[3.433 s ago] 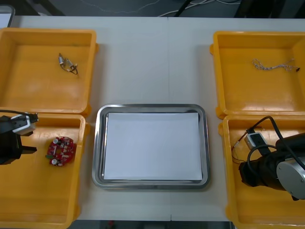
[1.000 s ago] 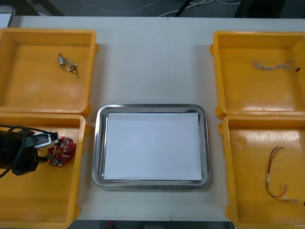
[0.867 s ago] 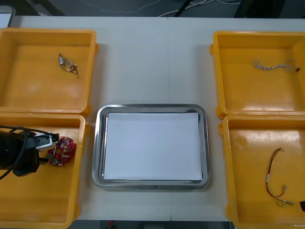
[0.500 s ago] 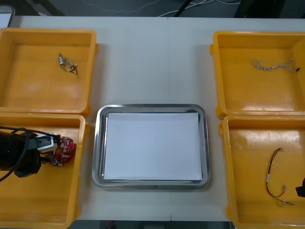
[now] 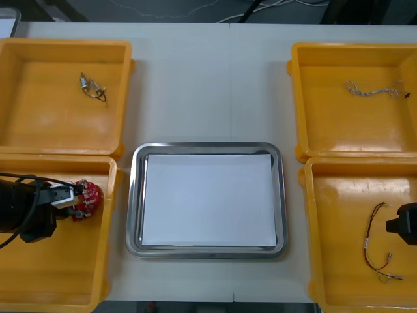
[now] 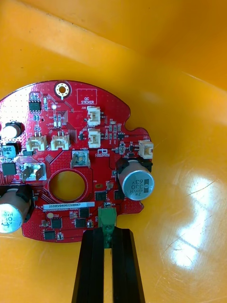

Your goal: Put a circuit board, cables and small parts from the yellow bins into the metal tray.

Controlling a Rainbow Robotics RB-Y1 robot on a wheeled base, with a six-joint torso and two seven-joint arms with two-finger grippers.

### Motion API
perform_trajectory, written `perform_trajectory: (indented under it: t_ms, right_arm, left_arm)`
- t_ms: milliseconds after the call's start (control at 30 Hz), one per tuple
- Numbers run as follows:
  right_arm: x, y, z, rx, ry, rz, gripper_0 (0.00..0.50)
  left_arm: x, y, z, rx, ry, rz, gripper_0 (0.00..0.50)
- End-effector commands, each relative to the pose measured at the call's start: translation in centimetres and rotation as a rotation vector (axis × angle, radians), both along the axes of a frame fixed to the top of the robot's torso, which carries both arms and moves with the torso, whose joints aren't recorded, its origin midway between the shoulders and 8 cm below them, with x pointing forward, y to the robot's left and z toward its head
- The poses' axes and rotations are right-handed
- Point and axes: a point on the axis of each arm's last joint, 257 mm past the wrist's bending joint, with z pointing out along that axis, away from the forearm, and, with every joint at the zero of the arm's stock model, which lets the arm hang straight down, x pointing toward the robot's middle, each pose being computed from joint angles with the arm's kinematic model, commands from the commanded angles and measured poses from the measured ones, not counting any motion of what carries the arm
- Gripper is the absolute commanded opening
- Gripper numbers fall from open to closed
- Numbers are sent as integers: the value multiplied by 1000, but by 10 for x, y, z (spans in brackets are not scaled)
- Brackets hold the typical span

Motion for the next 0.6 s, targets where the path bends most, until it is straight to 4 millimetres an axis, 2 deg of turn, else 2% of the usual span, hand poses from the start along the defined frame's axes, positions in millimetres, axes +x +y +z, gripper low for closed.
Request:
perform_trajectory:
  t_ms: [33, 200, 467, 600]
  right_arm:
    - [5, 19, -7, 46, 24, -69, 500]
    - [7, 22, -20, 57, 48, -123, 500]
    - [14, 8, -37, -25, 51, -164, 500]
    - [15, 5, -48, -60, 52, -169, 500]
  left_arm:
    - [-8, 1, -4, 2, -9, -34, 0]
    - [-9, 17, 10, -4, -3, 1, 0]
    - [-17, 36, 25, -28, 2, 52, 0]
    - [-23, 46, 42, -25, -17, 66, 0]
